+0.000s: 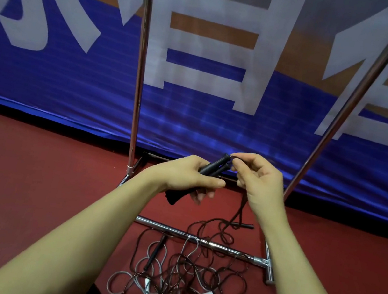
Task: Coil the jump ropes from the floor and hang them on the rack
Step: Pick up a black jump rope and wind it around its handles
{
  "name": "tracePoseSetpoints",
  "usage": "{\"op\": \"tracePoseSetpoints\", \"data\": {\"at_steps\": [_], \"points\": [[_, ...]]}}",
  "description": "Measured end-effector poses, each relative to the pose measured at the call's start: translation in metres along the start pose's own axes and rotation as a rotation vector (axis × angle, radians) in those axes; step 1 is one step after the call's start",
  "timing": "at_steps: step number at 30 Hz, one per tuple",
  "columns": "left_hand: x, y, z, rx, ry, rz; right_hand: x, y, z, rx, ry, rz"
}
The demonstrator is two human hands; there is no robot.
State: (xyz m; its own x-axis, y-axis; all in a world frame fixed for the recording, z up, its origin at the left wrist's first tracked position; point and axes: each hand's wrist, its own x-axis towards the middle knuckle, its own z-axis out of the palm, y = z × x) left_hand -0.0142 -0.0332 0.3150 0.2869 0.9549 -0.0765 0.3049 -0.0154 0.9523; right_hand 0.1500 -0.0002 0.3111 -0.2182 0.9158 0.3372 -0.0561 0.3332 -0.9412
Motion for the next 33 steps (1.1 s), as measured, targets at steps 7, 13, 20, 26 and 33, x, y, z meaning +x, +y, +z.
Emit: {"op": "tracePoseSetpoints", "data": {"at_steps": [7, 13, 20, 26, 33], "points": [[0.0, 0.003, 0.004, -0.093, -0.072, 0.013, -0.002, -0.005, 0.003, -0.084, -0.023, -0.053], [-0.002, -0.001, 0.001, -0.154, -0.07, 0.055, 0.001, -0.004, -0.004, -0.252, -0.166, -0.171], [0.0, 0.002, 0.003, -0.156, -0.074, -0.088, 0.002, 0.001, -0.009, -0.384, -0.26, -0.212], [0.001, 0.002, 0.003, -0.232, -0.099, -0.1, 0.003, 0.006, -0.01, -0.24, -0.179, -0.069], [0.004, -0.003, 0.004, -0.374, -0.078, -0.142, 0.005, 0.009, 0.0, -0.076, -0.034, -0.017]]}}
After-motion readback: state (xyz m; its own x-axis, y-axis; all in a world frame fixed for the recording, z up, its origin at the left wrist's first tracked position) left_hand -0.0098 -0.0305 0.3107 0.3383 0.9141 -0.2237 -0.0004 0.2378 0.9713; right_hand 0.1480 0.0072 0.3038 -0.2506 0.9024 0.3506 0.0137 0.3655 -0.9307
